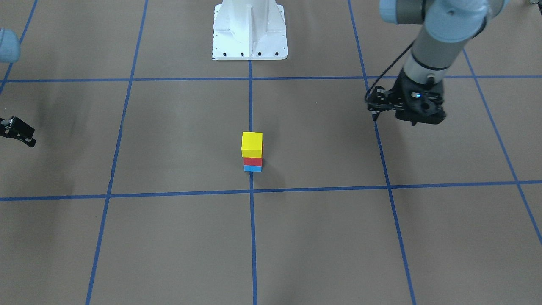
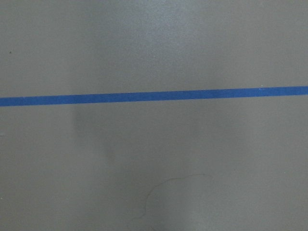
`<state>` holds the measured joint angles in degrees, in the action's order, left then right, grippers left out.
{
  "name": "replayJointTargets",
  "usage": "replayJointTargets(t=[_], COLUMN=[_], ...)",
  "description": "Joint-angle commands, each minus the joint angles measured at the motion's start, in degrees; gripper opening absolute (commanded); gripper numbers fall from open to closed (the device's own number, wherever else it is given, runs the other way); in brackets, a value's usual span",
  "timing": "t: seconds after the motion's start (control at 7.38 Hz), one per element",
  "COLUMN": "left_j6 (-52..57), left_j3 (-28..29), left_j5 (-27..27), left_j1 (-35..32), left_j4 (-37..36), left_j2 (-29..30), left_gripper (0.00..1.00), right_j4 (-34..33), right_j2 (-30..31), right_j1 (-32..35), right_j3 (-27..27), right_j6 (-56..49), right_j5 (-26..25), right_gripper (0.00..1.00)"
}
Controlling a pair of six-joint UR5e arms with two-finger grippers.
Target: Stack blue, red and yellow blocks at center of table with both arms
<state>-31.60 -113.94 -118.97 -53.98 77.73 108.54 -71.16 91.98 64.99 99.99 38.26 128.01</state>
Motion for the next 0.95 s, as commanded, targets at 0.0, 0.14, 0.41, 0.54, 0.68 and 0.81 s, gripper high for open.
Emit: replayJointTargets(t=[0.0, 0.14, 0.41, 0.54, 0.68, 0.81], left_j6=[15.9, 22.0, 28.4, 34.2, 35.7, 35.7], left_j3=[0.3, 6.3, 14.6, 17.7, 18.3, 18.7], left_j5=[-5.2, -10.4, -13.0, -12.8, -12.6, -12.3], left_j1=[-11.5, -17.1, -23.2, -25.4, -26.9, -27.3], left_j4=[3.0, 6.8, 8.5, 8.5, 8.3, 8.2], left_j2=[-10.9, -11.7, -11.7, -11.7, -11.7, -11.9], left_gripper=[0.99, 0.99, 0.99, 0.99, 0.99, 0.99], right_j4=[0.0, -0.4, -1.0, -2.9, -3.5, -3.9], right_j2=[0.0, 0.0, -0.1, -0.2, 0.1, 0.4], right_j1=[6.3, 9.5, 13.9, 14.7, 15.4, 15.7], right_j3=[-1.5, -1.5, -1.5, -1.5, -1.1, -1.1], right_j6=[-5.6, -7.2, -10.3, -10.5, -13.7, -15.5], right_j5=[6.3, 8.8, 10.1, 9.7, 8.9, 8.8], right_gripper=[1.00, 1.00, 1.00, 1.00, 1.00, 1.00])
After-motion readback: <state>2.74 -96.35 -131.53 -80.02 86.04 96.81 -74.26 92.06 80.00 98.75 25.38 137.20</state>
